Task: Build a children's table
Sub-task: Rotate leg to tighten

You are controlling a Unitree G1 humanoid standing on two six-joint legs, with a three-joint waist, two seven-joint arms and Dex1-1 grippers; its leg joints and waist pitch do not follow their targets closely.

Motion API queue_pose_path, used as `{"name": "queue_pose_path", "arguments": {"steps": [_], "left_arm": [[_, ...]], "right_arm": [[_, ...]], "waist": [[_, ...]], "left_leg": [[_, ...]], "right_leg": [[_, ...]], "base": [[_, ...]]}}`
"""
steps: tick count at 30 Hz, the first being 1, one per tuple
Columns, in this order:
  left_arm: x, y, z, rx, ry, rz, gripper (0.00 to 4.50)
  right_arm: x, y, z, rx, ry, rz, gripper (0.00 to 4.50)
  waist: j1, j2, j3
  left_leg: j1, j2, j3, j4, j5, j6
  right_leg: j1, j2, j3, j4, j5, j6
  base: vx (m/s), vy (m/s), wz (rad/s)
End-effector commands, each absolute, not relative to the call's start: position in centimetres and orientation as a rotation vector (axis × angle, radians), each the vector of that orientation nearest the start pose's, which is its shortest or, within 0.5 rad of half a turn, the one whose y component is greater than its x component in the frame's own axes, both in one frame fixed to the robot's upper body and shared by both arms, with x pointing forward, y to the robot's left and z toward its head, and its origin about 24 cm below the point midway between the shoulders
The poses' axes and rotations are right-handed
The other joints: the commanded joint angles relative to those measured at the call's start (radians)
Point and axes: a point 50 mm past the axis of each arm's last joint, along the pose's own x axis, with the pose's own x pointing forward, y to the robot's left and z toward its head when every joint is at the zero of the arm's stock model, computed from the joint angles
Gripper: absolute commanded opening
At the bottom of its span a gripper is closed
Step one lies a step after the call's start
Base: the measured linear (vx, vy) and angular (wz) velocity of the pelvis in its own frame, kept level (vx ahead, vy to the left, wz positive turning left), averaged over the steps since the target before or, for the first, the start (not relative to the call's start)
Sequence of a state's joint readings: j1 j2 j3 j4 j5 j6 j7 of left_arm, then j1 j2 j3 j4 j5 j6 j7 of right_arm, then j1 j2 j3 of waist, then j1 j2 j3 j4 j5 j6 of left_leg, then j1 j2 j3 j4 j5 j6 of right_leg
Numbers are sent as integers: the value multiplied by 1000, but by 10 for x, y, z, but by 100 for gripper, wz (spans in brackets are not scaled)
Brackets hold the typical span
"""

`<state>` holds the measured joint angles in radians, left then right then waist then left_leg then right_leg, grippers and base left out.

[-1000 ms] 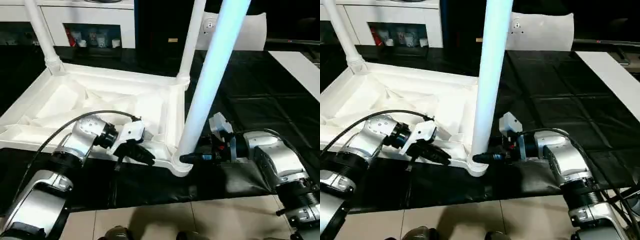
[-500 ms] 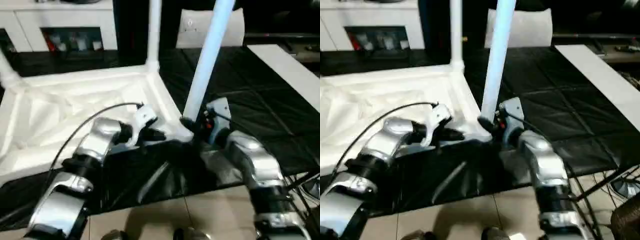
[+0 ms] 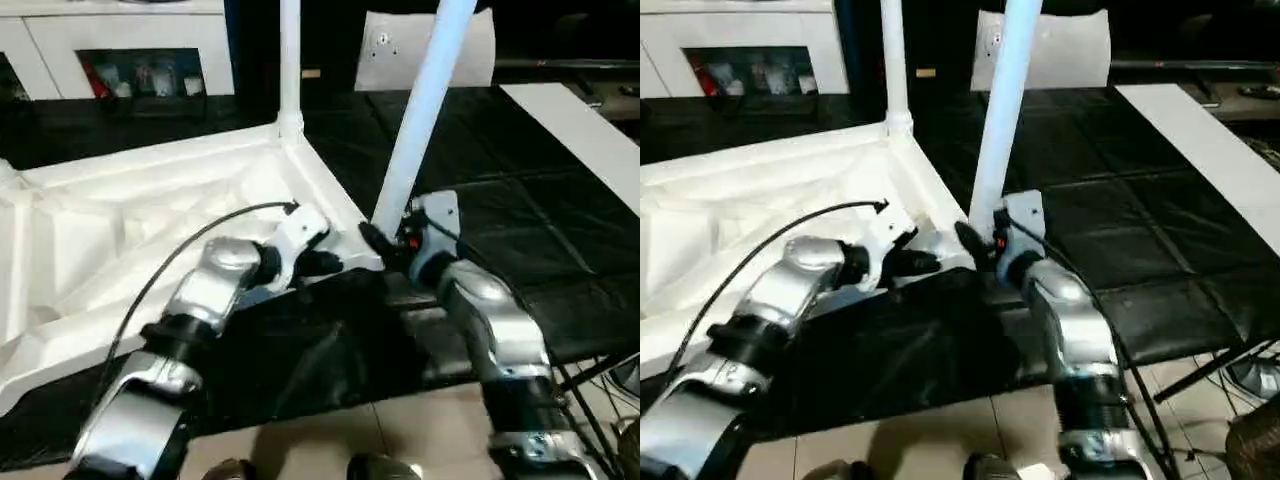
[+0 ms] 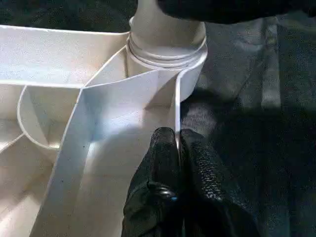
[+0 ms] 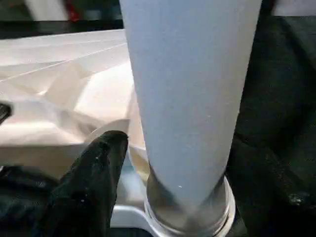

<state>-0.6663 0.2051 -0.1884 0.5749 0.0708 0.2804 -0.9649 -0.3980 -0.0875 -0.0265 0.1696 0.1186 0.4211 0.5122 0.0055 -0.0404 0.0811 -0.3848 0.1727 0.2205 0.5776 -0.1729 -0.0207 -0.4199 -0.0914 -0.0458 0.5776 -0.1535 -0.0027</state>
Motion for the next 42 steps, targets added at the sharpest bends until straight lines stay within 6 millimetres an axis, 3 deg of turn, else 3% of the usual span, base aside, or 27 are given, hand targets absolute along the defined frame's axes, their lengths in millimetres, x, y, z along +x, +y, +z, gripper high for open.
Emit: {"name": "queue_pose_path", "arguments": {"steps": [1,5,8,11,14,17,18,20,26,40,42], "left_arm": [[335,85,80,284,282,-1193,0],[327,102,77,329,309,-1330,0],[326,106,77,358,322,-1370,0],[325,113,76,399,343,-1409,0],[319,125,77,445,382,-1559,0],[318,128,78,462,393,-1597,0],[318,129,78,478,400,-1617,0],[317,130,78,494,406,-1633,0],[317,133,80,529,421,-1686,0],[318,133,81,549,415,-1732,0],[317,133,81,548,416,-1735,0]], "right_arm": [[304,-90,77,86,189,830,360],[298,-119,81,-9,184,957,400],[297,-126,82,-28,190,995,435],[296,-134,84,-51,204,1034,448],[295,-149,85,-129,243,1138,448],[295,-152,86,-152,247,1180,448],[294,-153,86,-159,251,1213,448],[293,-153,87,-162,251,1243,448],[288,-155,85,-147,286,1362,387],[286,-154,82,-157,318,1464,289],[286,-154,82,-156,317,1470,255]], "waist": [[6,-3,-69],[7,-1,-67],[4,1,-68],[7,0,-68],[18,2,-67],[30,2,-66],[31,-4,-69],[38,1,-69],[56,-4,-74],[63,-8,-77],[64,-9,-77]], "left_leg": [[19,54,-33,-63,-191,71],[22,57,-34,-63,-204,68],[25,62,-34,-65,-209,64],[27,61,-33,-64,-217,58],[31,62,-32,-64,-237,49],[34,64,-30,-64,-246,34],[35,65,-30,-64,-244,34],[34,67,-29,-65,-230,32],[32,68,-27,-59,-218,37],[31,68,-29,-57,-228,25],[30,68,-28,-56,-225,26]], "right_leg": [[47,-55,41,-62,-232,-208],[46,-55,39,-64,-260,-213],[43,-53,40,-58,-238,-230],[43,-54,40,-59,-241,-238],[43,-58,42,-61,-273,-231],[40,-58,41,-61,-289,-232],[42,-56,40,-60,-288,-232],[41,-57,40,-54,-264,-236],[46,-61,39,-48,-246,-250],[43,-62,38,-49,-298,-235],[43,-62,38,-48,-296,-235]], "base": [[0,0,0],[0,0,0],[0,0,0],[0,0,0],[0,0,0],[0,0,0],[0,0,0],[0,0,0],[0,0,0],[0,0,0],[0,0,0]]}}
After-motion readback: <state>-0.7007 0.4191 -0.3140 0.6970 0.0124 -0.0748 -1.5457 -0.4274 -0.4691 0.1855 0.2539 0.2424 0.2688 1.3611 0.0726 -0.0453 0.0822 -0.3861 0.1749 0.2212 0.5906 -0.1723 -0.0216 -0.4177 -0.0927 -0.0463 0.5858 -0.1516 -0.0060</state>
